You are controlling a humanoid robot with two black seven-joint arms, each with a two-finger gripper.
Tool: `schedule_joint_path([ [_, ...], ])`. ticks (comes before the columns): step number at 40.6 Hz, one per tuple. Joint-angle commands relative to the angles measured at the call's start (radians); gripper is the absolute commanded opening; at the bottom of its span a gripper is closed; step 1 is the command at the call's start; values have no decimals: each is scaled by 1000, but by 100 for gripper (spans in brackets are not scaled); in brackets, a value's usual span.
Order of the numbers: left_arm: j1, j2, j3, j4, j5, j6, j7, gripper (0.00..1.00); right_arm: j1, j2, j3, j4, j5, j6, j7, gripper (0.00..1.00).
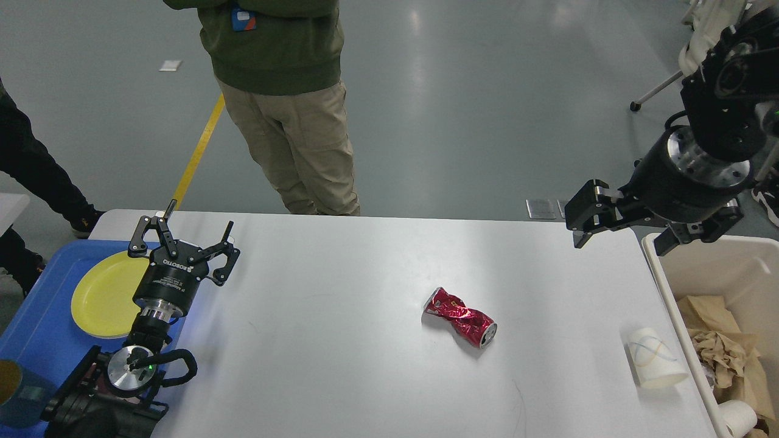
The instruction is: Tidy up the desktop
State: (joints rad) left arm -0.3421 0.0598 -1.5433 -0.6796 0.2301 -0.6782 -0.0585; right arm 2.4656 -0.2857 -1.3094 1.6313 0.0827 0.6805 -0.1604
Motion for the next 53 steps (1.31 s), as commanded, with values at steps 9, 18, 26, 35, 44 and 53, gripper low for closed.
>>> schedule_joint_path([
  [9,0,-2,2,0,0,-1,2,96,4,26,-7,10,-27,10,90,100],
  [18,0,-2,2,0,0,-1,2,96,3,26,-14,5,-27,7,79,100],
  [26,0,-2,2,0,0,-1,2,96,-23,25,-14,-4,-55,-4,76,100],
  [35,0,-2,2,0,0,-1,2,96,-66,23,-18,-8,-101,-6,82,100],
  [44,0,-2,2,0,0,-1,2,96,-88,23,-10,-10,-158,-12,96,99],
  [53,0,-2,2,0,0,-1,2,96,-244,7,-4,-99,-294,-47,185,97],
])
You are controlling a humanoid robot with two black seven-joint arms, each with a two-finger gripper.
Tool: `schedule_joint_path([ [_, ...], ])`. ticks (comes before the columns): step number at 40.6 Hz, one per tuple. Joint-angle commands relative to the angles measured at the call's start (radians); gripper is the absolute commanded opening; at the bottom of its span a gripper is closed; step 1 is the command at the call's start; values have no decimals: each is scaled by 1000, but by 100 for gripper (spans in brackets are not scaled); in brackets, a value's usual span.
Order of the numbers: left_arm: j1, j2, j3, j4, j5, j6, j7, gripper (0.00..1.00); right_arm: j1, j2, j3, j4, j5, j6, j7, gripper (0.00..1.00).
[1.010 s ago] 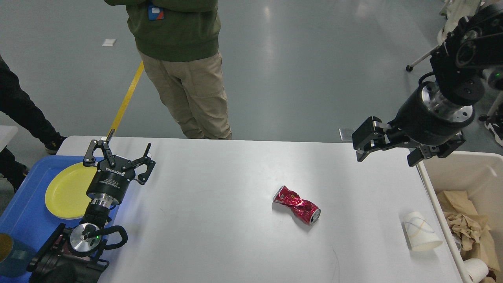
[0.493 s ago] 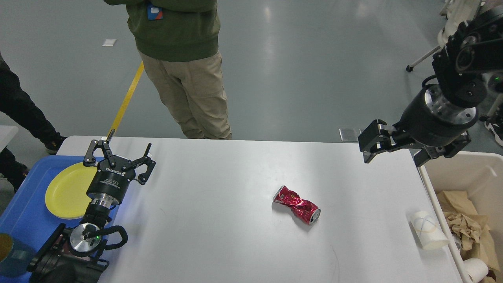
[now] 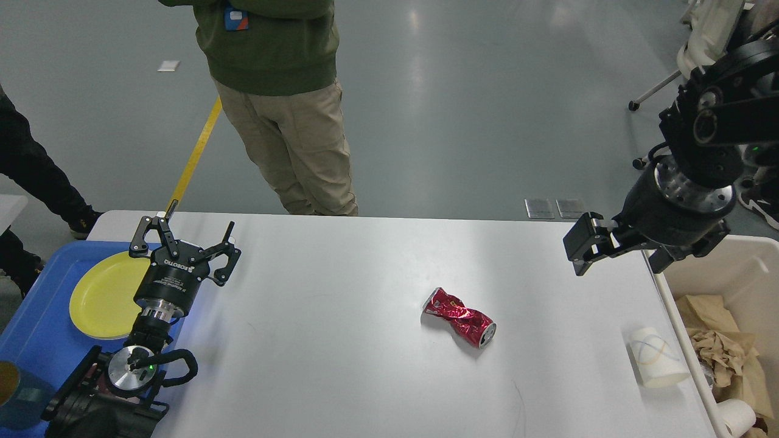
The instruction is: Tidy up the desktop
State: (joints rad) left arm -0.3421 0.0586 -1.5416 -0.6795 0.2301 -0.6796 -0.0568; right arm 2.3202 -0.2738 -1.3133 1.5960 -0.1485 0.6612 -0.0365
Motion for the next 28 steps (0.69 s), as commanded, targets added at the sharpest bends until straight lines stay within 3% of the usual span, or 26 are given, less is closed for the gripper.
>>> schedule_joint_path([
  [1,0,0,0,0,0,0,0,96,-120,-4,0,-74,-74,-37,76,96],
  [8,0,0,0,0,0,0,0,96,-316,-36,-12,-143,-190,-155,181,95],
  [12,0,0,0,0,0,0,0,96,-454,-39,-26,-201,-249,-219,187,95],
  [20,2,0,0,0,0,0,0,96,-728,-88,-32,-407,-301,-253,185,95],
  [28,0,0,0,0,0,0,0,96,-878,-128,-27,-536,-301,-342,187,95],
])
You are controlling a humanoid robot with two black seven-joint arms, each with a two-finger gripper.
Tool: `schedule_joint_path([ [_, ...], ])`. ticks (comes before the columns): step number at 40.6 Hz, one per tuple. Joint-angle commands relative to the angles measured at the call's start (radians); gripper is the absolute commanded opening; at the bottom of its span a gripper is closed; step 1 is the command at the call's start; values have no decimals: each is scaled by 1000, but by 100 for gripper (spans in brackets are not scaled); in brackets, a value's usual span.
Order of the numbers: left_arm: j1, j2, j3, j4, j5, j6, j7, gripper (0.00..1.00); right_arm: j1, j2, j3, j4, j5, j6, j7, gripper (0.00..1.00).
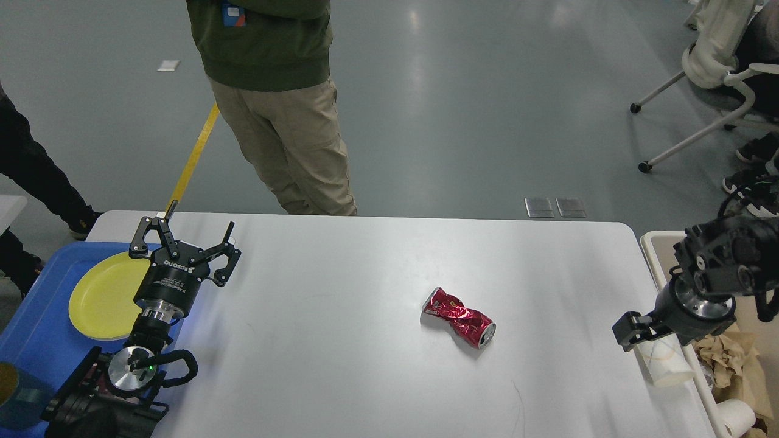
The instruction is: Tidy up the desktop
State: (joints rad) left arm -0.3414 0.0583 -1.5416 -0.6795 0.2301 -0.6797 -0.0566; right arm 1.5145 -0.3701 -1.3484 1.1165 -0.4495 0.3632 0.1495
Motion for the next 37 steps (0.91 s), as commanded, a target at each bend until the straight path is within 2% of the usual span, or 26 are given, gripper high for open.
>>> schedule_joint_path([
  [1,-1,0,0,0,0,0,0,96,-80,-36,9,-61,2,-50,1,95],
  [11,-1,0,0,0,0,2,0,96,-215,-38,18,-198,12,-93,15,95],
  [13,-1,2,0,0,0,0,0,96,-215,-43,31,-199,14,-93,48,95],
  [16,-1,0,0,0,0,0,0,96,-223,-44,51,-208,17,-93,122,95],
  [18,-1,0,0,0,0,0,0,96,-226,-44,57,-221,15,-93,148,95],
  [37,-1,2,0,0,0,0,0,96,-382,-27,60,-409,15,-112,150,96],
])
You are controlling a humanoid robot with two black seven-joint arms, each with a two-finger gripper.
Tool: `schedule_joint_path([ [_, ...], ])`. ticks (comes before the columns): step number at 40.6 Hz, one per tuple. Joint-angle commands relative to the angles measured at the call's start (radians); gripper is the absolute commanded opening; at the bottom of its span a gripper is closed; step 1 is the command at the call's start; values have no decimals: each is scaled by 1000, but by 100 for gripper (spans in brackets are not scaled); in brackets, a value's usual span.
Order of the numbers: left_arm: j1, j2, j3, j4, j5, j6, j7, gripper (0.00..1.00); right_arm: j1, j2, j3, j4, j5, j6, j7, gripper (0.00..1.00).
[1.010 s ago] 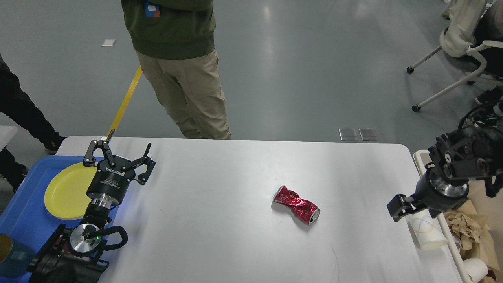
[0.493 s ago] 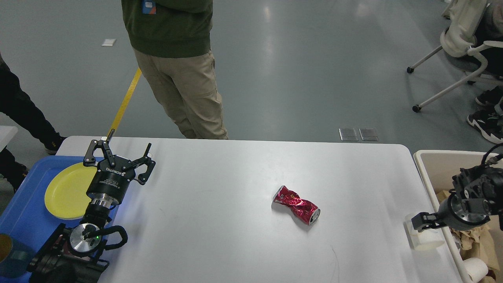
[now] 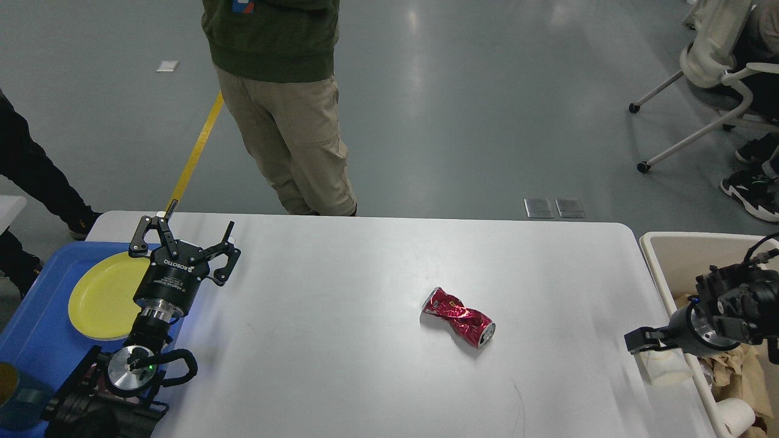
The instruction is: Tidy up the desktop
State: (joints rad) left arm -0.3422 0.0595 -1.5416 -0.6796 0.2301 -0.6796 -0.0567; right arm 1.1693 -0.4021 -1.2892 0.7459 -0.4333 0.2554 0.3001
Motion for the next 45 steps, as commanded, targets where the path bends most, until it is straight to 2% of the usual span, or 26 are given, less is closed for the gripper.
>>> schedule_joint_path([
  [1,0,0,0,0,0,0,0,96,-42,5,1,-42,1,-4,-1,96],
  [7,0,0,0,0,0,0,0,96,-57,6,2,-46,1,-30,-6,96],
  [14,0,-1,0,0,0,0,0,96,-95,11,44,-43,14,-136,-15,96],
  [23,0,0,0,0,0,0,0,96,-102,11,44,-42,16,-137,-15,96],
  [34,0,0,0,0,0,0,0,96,-108,11,45,-31,16,-136,-15,82],
  [45,0,-1,0,0,0,0,0,96,-103,3,48,-19,22,-120,-15,22],
])
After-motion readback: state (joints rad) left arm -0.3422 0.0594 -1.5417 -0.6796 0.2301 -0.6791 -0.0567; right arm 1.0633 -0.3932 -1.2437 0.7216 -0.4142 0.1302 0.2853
